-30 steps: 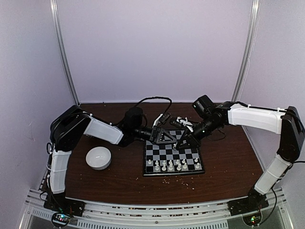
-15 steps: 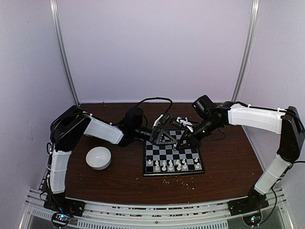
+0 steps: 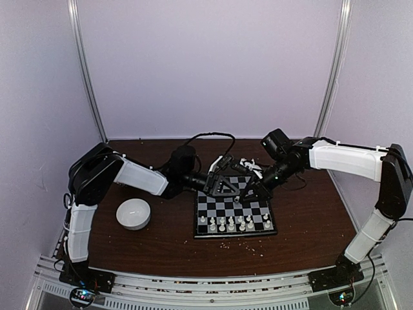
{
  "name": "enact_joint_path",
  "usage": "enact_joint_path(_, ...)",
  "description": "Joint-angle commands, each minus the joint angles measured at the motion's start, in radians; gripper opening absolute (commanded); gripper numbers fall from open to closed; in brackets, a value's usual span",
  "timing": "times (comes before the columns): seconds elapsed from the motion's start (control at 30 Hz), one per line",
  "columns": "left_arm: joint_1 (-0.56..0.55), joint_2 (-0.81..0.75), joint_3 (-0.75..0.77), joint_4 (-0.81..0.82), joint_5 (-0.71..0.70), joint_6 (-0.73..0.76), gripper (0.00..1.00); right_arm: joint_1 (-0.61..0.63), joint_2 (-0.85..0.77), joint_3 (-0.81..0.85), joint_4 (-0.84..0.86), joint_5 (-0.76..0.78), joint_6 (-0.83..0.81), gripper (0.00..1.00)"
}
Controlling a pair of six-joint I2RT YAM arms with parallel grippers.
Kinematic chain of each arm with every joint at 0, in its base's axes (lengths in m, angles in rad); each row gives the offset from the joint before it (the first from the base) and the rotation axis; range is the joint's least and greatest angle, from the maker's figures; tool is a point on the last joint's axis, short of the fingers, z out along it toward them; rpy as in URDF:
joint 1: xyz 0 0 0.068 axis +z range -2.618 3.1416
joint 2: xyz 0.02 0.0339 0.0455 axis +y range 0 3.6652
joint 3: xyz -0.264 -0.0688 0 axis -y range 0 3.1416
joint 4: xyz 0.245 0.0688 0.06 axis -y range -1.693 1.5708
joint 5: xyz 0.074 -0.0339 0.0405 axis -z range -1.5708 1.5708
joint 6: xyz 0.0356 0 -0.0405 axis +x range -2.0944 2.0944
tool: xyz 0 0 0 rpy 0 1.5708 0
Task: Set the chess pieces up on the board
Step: Pass from the right arm to the left, then place the pawn at g2.
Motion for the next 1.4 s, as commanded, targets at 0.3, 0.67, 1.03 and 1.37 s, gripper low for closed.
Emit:
enact_joint_path(0.3,-0.018,0.02,0.004,0.071,0.037,-0.022,0.25,-0.011,-0.037,0.022,0.012,0.019,-0.011,0.17)
enact_joint_path(0.67,-0.021,0.025,-0.009,0.168,0.047,-0.082,0.02,-0.01,-0.018,0.023,0.01,0.025,-0.013,0.19)
enact_joint_path(1.03,-0.008,-0.006,-0.032,0.099,0.003,-0.018,0.0,-0.081,-0.125,-0.029,-0.083,0.019,-0.083,0.44)
enact_joint_path(1.37,-0.064,-0.104,0.309,-1.115,-0.403,0.838,0.0,-0.299,-0.226,-0.123,0.003,-0.045,-0.029,0.5)
